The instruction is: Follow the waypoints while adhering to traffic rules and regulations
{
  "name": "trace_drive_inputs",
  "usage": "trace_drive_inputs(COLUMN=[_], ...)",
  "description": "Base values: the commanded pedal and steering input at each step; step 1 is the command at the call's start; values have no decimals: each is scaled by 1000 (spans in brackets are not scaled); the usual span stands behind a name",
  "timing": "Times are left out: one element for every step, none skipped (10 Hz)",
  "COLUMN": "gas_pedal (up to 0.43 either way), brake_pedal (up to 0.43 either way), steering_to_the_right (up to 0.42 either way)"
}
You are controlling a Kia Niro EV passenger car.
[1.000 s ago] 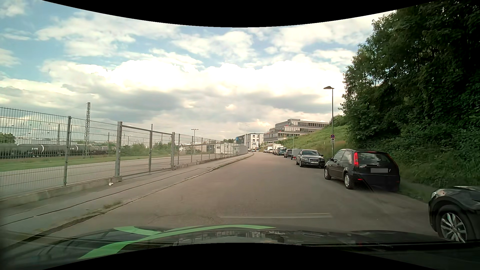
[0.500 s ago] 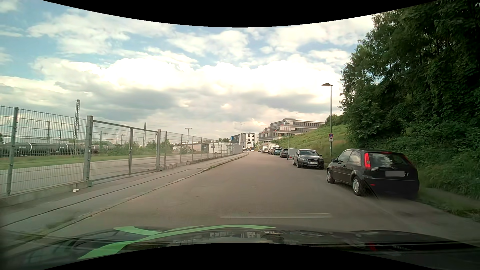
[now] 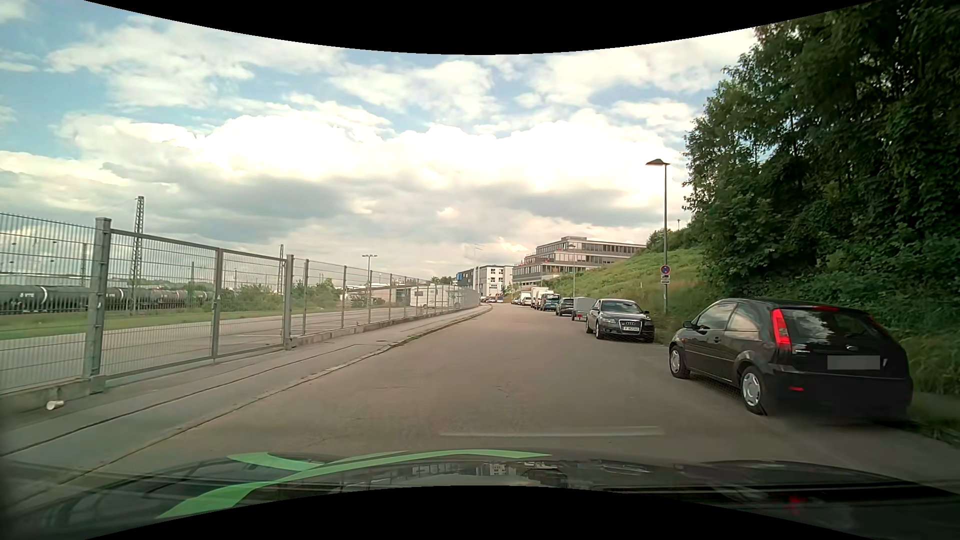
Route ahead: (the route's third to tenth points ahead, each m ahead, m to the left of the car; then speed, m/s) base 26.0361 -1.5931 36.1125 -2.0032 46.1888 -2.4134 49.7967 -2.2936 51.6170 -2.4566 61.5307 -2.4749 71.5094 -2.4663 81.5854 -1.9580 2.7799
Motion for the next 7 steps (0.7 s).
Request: trace_drive_inputs(gas_pedal=[118, 118, 118, 118, 118, 118, 118], brake_pedal=[0, 0, 0, 0, 0, 0, 0], steering_to_the_right=[25, 25, 27, 27, 27, 27, 27])
